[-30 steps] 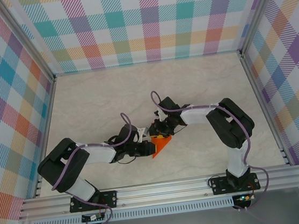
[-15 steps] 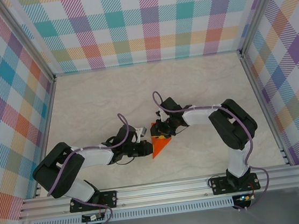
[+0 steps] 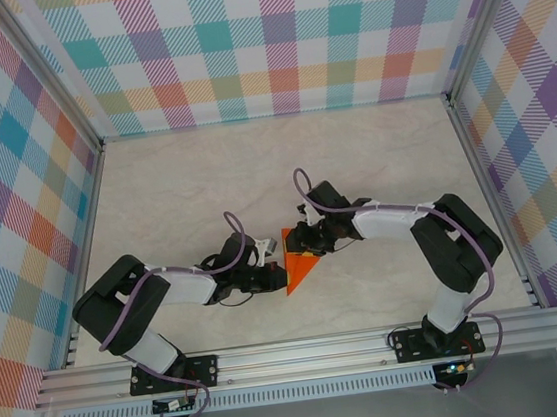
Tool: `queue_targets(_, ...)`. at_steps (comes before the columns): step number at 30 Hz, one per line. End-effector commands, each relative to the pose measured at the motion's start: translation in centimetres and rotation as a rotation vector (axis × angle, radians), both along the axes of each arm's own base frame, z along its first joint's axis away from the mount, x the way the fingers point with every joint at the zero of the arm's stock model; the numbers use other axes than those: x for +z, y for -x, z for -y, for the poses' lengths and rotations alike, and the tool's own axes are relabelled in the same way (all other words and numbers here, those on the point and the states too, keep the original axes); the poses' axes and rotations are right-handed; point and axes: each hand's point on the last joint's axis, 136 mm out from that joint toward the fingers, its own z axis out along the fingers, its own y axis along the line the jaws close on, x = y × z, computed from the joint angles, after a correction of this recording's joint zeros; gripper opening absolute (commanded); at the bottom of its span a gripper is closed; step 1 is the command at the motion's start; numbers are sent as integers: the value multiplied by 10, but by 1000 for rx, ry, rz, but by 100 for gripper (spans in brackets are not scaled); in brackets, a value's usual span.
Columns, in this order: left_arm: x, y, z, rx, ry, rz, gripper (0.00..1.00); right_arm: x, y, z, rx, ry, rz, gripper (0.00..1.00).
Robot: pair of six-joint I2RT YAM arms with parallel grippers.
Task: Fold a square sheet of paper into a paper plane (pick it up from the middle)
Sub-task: Fourth fold the wing at the center of the table.
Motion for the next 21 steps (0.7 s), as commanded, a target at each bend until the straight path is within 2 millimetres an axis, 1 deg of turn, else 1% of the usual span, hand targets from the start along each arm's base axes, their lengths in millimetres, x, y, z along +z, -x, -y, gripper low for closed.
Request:
queue_targets(1,0,4,4,-37,19,3,2,10,2,8,-28,-5,20,38)
queue_targets(4,1,4,7,-55,27,4,0,24,4,5,-6,-50,38,38)
queue_targets(7,-1,3,8,-56,21,0,0,37,9,-7,45,-128,31,38)
queue_targets(10,-5,4,8,-56,20,-11,0,41,8,-15,72,-170,19,34)
queue_targets(12,-7,6,8,-57,24,-19,0,38,6,-19,77,-171,6,31)
queue_targets(17,-12,7,6,-50,11,-31,0,32,1,-29,95,-195,-19,29)
queue_targets(19,-14,8,5,-50,8,-35,0,26,-3,-30,88,-173,-24,28)
queue_targets(21,-15,9,4,-48,1,-42,0,16,-8,-25,66,-123,-20,28)
